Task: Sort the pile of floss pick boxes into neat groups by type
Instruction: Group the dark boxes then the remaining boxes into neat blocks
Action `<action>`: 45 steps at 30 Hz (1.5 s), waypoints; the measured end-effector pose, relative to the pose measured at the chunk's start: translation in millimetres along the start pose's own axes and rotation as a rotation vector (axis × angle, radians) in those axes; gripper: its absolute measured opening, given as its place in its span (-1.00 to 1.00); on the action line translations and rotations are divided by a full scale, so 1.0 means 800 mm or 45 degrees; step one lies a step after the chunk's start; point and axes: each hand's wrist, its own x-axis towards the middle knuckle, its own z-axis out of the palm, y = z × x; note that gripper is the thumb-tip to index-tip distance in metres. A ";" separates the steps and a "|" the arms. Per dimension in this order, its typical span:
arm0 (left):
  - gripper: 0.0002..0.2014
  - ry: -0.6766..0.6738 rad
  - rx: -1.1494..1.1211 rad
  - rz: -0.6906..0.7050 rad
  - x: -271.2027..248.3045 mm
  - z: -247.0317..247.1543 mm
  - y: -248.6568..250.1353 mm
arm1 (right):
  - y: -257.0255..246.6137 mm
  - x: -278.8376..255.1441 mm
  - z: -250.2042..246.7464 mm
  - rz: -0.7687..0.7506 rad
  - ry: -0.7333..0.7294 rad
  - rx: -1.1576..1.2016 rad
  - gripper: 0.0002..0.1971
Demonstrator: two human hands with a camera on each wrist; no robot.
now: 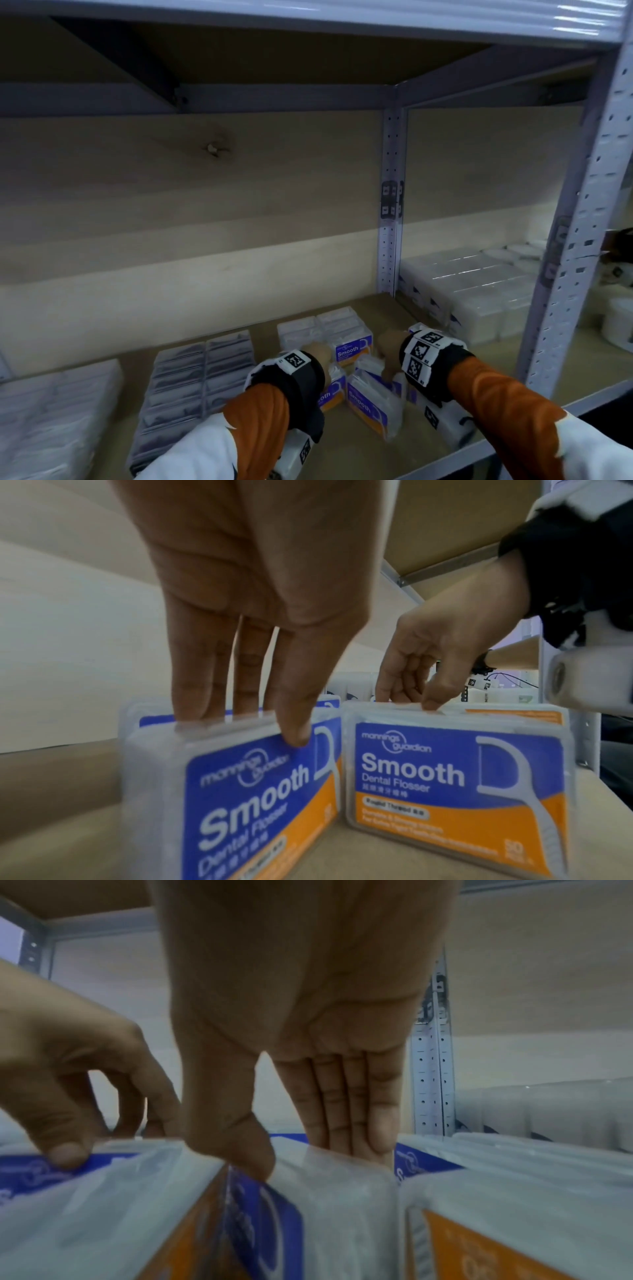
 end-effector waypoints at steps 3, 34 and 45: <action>-0.64 0.015 0.052 0.052 -0.004 -0.006 0.003 | 0.000 0.004 -0.001 -0.029 0.016 -0.036 -0.50; -0.57 0.113 -0.067 0.052 0.013 -0.001 -0.015 | -0.003 0.057 -0.003 -0.203 0.119 -0.171 -0.65; -0.58 0.184 -0.103 0.080 0.024 0.011 -0.022 | 0.002 0.067 -0.004 -0.277 0.144 -0.156 -0.60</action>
